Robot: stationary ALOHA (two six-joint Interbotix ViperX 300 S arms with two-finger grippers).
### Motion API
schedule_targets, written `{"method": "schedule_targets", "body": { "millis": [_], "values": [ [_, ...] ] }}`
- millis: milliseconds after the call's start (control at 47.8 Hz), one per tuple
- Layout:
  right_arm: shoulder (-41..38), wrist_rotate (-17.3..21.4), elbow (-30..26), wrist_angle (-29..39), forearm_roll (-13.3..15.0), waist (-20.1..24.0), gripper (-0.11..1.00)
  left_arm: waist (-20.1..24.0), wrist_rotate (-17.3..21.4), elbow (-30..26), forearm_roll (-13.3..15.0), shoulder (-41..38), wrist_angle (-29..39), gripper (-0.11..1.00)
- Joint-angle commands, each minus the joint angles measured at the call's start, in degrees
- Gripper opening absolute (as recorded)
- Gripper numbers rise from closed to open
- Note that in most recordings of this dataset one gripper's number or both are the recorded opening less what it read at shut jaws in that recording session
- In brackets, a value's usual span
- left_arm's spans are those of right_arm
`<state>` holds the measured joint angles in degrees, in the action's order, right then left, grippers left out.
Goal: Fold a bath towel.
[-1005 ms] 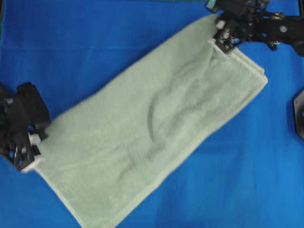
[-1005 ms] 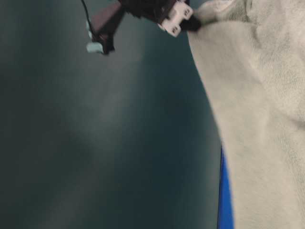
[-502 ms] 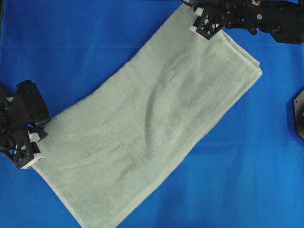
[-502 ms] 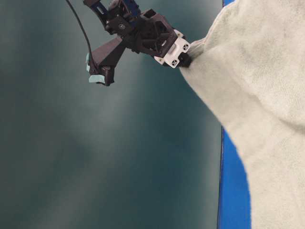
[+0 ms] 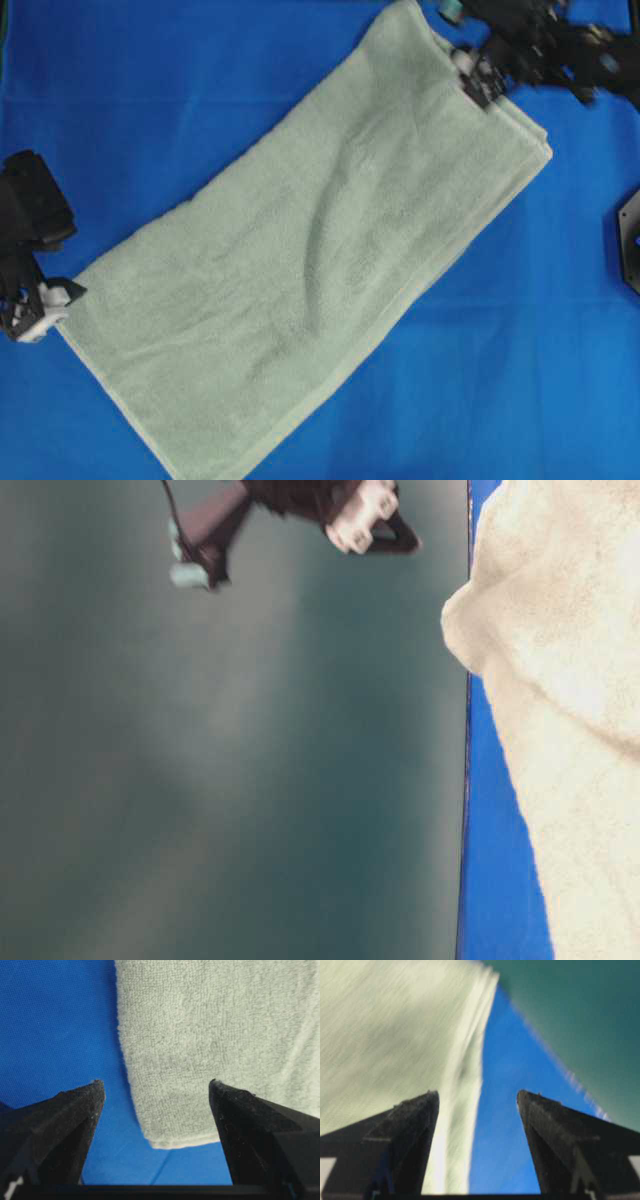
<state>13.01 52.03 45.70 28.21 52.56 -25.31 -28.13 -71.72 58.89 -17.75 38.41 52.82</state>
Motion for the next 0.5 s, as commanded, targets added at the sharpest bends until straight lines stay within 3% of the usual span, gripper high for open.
{"method": "schedule_targets", "body": {
  "millis": [0, 84, 293, 398, 481],
  "values": [
    [6.9, -0.2, 2.8, 2.2, -4.3, 1.9, 0.64, 0.0, -0.1, -0.6, -0.1, 1.8, 0.1, 0.80],
    [11.0, -1.6, 5.6, 4.0, -7.3, 3.2, 0.64, 0.1, -0.1, -0.4, -0.4, 3.0, 0.1, 0.80],
    [14.6, -10.3, 7.8, 6.1, -17.3, 3.3, 0.64, 0.1, -0.1, -0.4, -1.0, 3.1, 0.2, 0.80],
    [12.9, -13.1, 7.2, 5.7, -19.3, 3.3, 0.64, 0.1, -0.1, -0.4, -1.0, 2.6, 0.1, 0.80],
    [9.8, -13.7, 6.2, 5.0, -19.4, 2.5, 0.64, 0.1, -0.1, -0.4, -1.0, 2.4, 0.1, 0.80]
  ]
}}
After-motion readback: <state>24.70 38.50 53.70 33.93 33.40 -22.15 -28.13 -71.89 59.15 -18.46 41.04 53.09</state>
